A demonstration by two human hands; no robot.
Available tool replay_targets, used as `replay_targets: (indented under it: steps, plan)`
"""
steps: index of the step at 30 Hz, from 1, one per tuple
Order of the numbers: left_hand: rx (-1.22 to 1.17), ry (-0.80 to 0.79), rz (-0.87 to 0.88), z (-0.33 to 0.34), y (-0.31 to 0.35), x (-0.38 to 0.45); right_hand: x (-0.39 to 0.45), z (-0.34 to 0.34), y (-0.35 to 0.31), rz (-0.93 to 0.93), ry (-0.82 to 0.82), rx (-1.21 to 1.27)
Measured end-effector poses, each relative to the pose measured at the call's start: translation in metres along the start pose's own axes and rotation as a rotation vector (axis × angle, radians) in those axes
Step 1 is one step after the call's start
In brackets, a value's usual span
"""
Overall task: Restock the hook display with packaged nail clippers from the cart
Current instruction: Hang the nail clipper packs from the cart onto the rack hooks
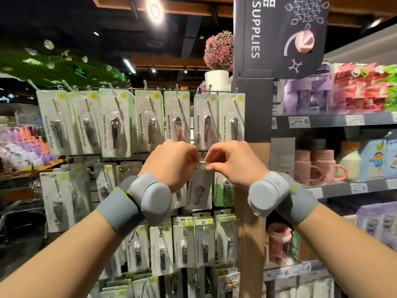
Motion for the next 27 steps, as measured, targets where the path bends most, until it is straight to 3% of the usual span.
replay_targets:
  steps: [20,24,27]
  plan:
    - [0.106,-0.063,-0.027,0.028,-0.012,0.018,0.011,0.017,0.014,-0.027,0.018,-0.184]
    - [0.086,0.028,0.004,0.02,-0.005,0.008,0.002,0.009,0.017,-0.063,0.093,-0.17]
    - [0.025,0.203,0.121,0.013,0.002,-0.013,-0.021,-0.002,0.015,-0.099,0.252,-0.097]
Point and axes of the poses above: each hand's wrist, its own x-axis towards the middle knuckle, its own z-axis out of the palm, y = z × x, the point moved 2 cm from there along x, towards the middle knuckle, and after that the axes turned 2 degrees about y, right-handed, at the moved point
